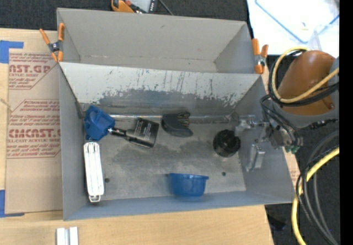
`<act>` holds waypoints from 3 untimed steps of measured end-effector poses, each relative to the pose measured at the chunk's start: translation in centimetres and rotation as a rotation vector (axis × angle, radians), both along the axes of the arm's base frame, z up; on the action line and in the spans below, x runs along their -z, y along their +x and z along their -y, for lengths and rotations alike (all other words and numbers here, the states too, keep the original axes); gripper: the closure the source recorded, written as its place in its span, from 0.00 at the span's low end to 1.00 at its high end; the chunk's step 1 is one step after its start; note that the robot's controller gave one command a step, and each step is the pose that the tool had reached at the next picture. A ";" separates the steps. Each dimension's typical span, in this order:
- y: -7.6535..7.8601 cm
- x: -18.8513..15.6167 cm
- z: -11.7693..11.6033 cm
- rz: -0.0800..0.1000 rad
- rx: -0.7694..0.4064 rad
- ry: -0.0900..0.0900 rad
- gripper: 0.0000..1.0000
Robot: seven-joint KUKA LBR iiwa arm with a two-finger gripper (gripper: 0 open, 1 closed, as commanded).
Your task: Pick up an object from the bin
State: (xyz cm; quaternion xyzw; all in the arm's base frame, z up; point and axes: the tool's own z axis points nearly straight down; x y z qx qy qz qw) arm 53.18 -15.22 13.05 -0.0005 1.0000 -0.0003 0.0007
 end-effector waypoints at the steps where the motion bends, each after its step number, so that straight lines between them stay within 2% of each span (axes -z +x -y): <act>1: 0.0 0.0 0.0 0.000 0.000 0.000 0.00; 2: 3.1 -5.4 -2.2 0.008 -0.013 -0.001 0.00; 3: -1.8 4.0 -7.7 -0.009 -0.159 0.003 1.00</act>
Offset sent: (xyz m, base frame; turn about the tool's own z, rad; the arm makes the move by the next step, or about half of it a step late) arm 0.0289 0.0208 0.0519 -0.0107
